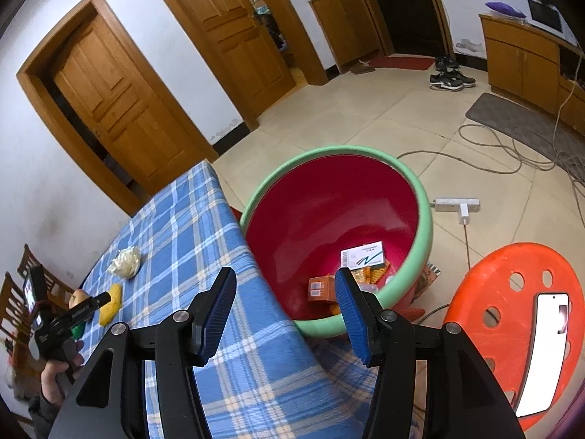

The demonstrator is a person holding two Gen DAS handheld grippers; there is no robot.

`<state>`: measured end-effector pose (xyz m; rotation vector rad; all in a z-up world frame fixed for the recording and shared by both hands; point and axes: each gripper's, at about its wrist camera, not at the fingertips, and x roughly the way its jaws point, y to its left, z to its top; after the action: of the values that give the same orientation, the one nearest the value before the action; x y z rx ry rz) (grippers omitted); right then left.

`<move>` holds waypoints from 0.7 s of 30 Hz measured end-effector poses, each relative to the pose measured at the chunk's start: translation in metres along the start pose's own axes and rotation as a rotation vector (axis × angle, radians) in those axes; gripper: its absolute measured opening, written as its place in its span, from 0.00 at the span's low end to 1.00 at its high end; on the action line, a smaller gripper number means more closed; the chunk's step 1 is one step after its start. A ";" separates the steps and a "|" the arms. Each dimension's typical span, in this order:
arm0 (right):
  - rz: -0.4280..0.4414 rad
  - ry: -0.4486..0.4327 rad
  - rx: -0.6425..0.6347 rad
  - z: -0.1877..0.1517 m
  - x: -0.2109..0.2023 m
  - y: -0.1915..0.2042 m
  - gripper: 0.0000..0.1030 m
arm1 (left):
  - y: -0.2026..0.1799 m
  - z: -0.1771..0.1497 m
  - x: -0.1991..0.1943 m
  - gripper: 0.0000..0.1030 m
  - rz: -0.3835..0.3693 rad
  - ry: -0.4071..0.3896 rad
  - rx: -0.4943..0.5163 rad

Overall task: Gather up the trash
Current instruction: 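Move both open tools back over the table and grasp the yellow foam net with the left tool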

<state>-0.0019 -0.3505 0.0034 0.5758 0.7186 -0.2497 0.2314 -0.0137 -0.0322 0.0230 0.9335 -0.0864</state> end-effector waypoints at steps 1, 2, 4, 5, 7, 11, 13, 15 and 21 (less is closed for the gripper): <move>0.001 0.002 -0.004 0.000 0.000 0.002 0.56 | 0.003 0.001 0.004 0.71 0.000 0.004 -0.009; 0.003 0.004 -0.011 0.001 0.001 0.006 0.56 | 0.007 0.002 0.008 0.71 0.000 0.008 -0.018; 0.010 0.011 -0.026 0.003 0.001 0.013 0.56 | 0.012 0.001 0.014 0.71 -0.002 0.019 -0.031; 0.012 0.013 -0.031 0.004 0.002 0.016 0.56 | 0.015 0.000 0.017 0.71 -0.007 0.027 -0.037; 0.015 0.016 -0.049 0.009 0.005 0.025 0.56 | 0.020 -0.002 0.021 0.74 -0.031 0.036 -0.054; 0.021 0.017 -0.087 0.016 0.011 0.043 0.56 | 0.028 -0.003 0.023 0.78 -0.058 0.037 -0.081; 0.030 0.027 -0.106 0.018 0.016 0.055 0.56 | 0.028 -0.005 0.023 0.78 -0.064 0.032 -0.083; 0.049 0.044 -0.111 0.019 0.023 0.065 0.56 | 0.027 -0.006 0.022 0.78 -0.079 0.027 -0.079; 0.075 0.065 -0.169 0.020 0.041 0.103 0.56 | 0.014 -0.011 0.016 0.61 -0.111 0.000 -0.042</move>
<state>0.0804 -0.2790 0.0296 0.4503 0.7712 -0.0998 0.2334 0.0001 -0.0515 -0.0675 0.9360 -0.1700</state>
